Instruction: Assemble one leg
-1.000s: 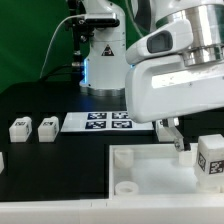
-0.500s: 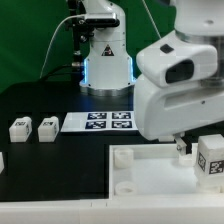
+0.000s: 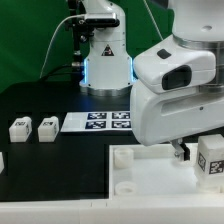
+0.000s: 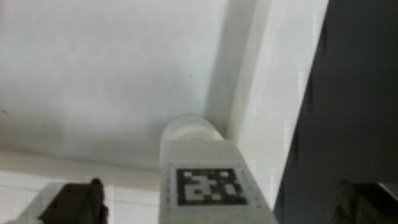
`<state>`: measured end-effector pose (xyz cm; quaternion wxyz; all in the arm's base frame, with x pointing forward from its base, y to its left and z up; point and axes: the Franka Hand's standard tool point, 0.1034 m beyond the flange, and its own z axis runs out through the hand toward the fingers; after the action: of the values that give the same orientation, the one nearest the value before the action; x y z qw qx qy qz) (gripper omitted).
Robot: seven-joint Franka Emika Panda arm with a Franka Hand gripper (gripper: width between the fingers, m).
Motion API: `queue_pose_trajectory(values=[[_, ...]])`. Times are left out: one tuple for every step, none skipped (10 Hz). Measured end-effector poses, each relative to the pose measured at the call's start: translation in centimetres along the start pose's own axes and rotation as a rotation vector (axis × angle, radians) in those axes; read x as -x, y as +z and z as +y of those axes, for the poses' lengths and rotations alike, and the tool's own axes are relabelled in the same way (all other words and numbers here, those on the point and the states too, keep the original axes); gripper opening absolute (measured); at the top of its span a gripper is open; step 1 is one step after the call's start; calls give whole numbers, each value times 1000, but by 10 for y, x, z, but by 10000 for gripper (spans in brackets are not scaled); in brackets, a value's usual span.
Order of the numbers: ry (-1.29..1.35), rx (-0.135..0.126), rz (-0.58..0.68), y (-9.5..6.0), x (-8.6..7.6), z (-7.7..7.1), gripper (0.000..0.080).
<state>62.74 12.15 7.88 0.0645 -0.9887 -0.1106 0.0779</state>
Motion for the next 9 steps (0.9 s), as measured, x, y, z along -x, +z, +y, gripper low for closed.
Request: queue_pose_trajectory(values=[[-1, 0, -1, 0, 0, 0, 649], [1, 0, -1, 1, 0, 0, 522], [38, -2, -1, 1, 0, -1, 388], [56, 1, -2, 1, 1, 1, 388], [123, -1, -2, 1, 1, 2, 300], [246, -1, -2, 1, 1, 1, 300], [370, -7, 30, 2, 0, 1, 300], [531, -19, 69, 3, 3, -2, 296], [636, -27, 91, 5, 6, -5, 296]])
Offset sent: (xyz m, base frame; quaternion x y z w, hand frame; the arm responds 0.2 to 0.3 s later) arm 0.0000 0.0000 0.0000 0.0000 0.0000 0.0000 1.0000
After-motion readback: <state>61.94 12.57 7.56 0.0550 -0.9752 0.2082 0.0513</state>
